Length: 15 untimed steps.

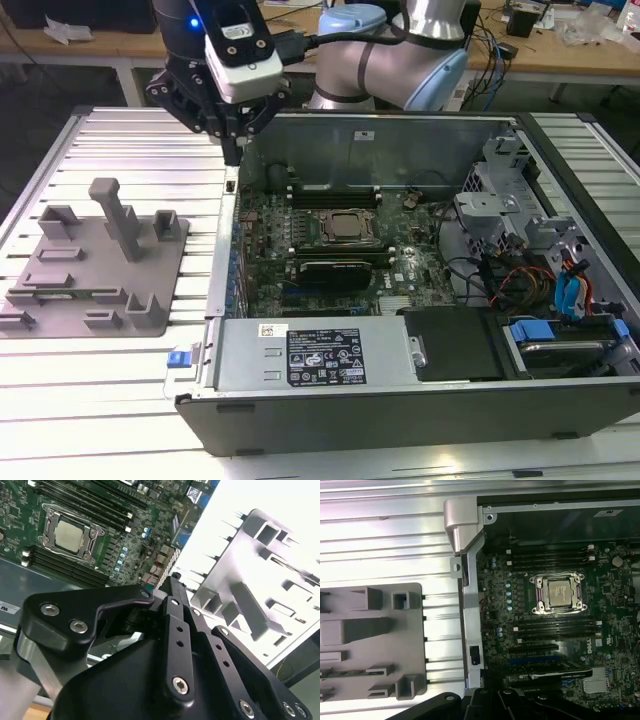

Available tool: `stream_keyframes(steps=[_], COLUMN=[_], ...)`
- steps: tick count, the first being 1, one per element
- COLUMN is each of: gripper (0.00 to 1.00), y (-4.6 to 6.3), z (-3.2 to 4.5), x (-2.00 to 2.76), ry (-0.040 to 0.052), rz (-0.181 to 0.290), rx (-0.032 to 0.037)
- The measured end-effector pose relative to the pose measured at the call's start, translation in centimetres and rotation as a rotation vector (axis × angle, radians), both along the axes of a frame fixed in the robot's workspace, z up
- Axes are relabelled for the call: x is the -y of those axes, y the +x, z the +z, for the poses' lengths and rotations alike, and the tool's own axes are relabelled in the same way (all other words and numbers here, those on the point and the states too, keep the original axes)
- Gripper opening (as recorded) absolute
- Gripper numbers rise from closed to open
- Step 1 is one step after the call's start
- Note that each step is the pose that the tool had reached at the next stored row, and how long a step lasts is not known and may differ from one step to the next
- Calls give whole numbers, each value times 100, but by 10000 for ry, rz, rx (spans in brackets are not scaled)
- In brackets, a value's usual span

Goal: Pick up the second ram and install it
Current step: 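Reach for the second ram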

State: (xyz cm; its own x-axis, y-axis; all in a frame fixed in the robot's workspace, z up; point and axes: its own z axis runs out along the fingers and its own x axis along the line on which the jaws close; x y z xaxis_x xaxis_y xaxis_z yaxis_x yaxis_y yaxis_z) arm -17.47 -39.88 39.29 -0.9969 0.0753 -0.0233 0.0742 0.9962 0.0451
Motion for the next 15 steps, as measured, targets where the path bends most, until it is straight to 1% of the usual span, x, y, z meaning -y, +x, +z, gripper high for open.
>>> stream_keyframes(steps=[3,11,12,15], gripper=[8,8,8,8], y=[-82,-227,-277,-335], z=[0,-1,-2,-3], x=[0,0,0,0], ry=[0,0,0,0], rz=[0,-1,0,0], rx=[0,0,0,1])
